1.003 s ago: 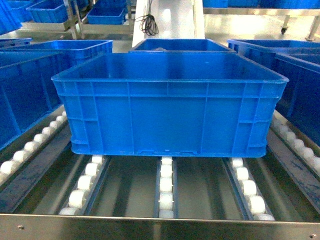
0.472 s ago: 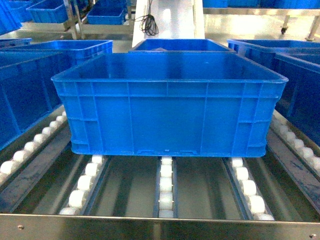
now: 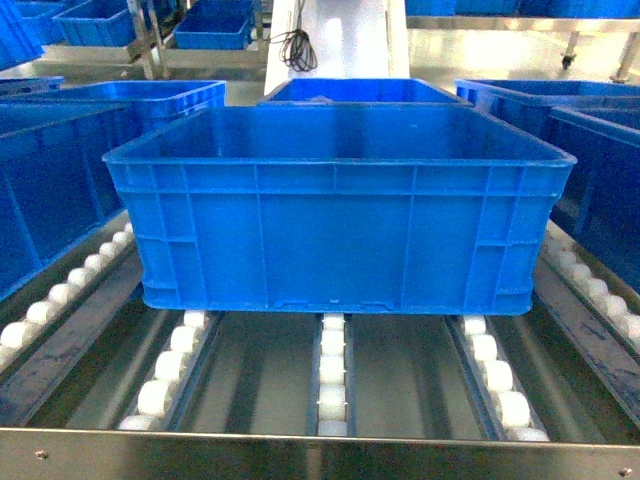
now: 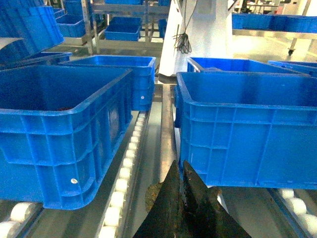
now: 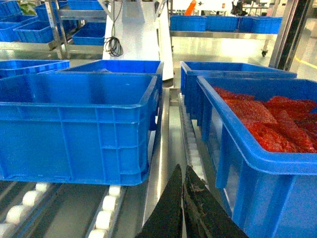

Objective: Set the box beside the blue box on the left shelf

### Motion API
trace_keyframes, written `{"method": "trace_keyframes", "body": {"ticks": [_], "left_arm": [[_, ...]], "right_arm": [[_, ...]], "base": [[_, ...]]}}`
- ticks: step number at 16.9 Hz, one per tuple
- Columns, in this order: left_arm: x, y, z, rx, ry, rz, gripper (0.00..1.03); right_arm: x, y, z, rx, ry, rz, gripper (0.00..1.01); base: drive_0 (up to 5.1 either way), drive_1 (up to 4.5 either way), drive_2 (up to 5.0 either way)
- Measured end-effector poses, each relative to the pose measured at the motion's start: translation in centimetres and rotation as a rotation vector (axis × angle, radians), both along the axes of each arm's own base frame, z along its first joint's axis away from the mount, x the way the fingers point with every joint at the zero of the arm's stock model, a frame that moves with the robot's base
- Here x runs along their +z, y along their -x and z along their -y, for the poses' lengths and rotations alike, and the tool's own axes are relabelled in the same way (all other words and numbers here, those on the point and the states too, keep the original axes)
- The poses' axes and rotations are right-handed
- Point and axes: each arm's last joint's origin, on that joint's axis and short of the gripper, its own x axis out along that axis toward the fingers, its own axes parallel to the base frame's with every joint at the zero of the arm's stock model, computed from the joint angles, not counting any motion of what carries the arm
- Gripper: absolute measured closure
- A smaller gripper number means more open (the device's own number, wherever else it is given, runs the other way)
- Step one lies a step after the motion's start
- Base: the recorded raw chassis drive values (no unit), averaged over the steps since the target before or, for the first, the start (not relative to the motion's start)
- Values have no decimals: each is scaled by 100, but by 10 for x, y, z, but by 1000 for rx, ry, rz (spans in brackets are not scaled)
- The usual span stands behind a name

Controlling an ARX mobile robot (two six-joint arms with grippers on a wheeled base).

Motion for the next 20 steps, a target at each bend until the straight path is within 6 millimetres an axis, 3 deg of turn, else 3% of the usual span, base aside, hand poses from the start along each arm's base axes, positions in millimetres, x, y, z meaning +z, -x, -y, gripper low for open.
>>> {"method": "trace_keyframes", "body": {"ticks": [14, 15, 20], "left_arm": [[2, 24, 0, 2, 0, 9, 101], [0, 28, 0, 0, 0, -10, 101], [-1, 35, 0, 0, -4, 0, 101]], "right_arm": [[-6, 28, 0, 0, 0, -46, 100], [0, 30, 0, 1, 0, 18, 100], [-3, 30, 0, 0, 0, -8, 100]], "base": [[0, 0, 0], [0, 0, 0], [0, 0, 0]]}}
